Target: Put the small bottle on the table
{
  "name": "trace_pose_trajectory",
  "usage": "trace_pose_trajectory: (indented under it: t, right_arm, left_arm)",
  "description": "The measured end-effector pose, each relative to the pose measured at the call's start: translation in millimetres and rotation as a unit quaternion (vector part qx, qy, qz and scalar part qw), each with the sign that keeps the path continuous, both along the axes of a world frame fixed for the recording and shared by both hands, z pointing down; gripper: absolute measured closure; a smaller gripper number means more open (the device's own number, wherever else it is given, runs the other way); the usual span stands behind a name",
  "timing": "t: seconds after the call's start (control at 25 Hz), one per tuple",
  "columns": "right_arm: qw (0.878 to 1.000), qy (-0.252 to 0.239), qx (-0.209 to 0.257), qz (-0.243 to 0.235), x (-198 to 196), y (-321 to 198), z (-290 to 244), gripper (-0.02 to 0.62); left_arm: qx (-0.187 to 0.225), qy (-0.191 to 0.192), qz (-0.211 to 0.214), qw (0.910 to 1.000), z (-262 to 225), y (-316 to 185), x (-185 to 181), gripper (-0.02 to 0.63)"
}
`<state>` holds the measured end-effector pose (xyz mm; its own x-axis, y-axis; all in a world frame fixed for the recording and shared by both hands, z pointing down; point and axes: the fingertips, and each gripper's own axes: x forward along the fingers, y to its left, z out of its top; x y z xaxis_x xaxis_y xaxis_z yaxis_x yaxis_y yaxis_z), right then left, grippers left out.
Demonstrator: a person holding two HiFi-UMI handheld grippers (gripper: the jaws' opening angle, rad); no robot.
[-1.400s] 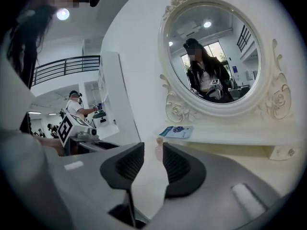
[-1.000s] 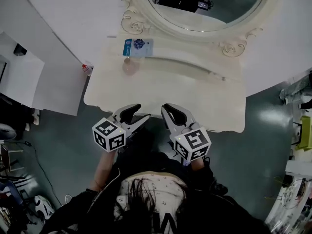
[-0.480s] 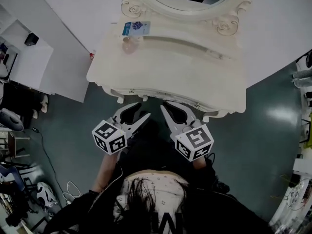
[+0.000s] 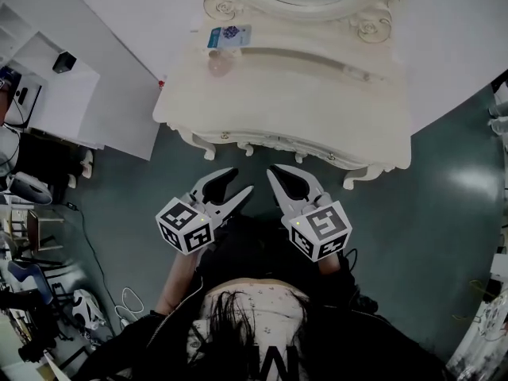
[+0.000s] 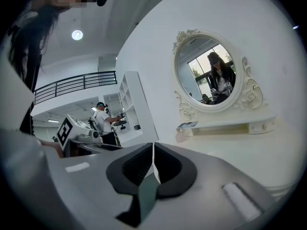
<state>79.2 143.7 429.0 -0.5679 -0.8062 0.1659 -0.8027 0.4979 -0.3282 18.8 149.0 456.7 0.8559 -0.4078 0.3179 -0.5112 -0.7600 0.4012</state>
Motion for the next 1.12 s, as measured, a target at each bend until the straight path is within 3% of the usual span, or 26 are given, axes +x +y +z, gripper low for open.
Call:
trace_pose_trajectory:
  t: [0.52,1.12]
  right_arm:
    - [1.0,0.011,-0.004,-0.014,-79,25,8,0.575]
    - [0.999,0.051,0.0,0.009,-203,94,4,0.585]
  left_arm:
    - [-0.001,0.0,-0.003,1.0,3,34,-71,0.407]
    - [0.015,0.018,0.041,0.9989,-1,88,-191,0.46]
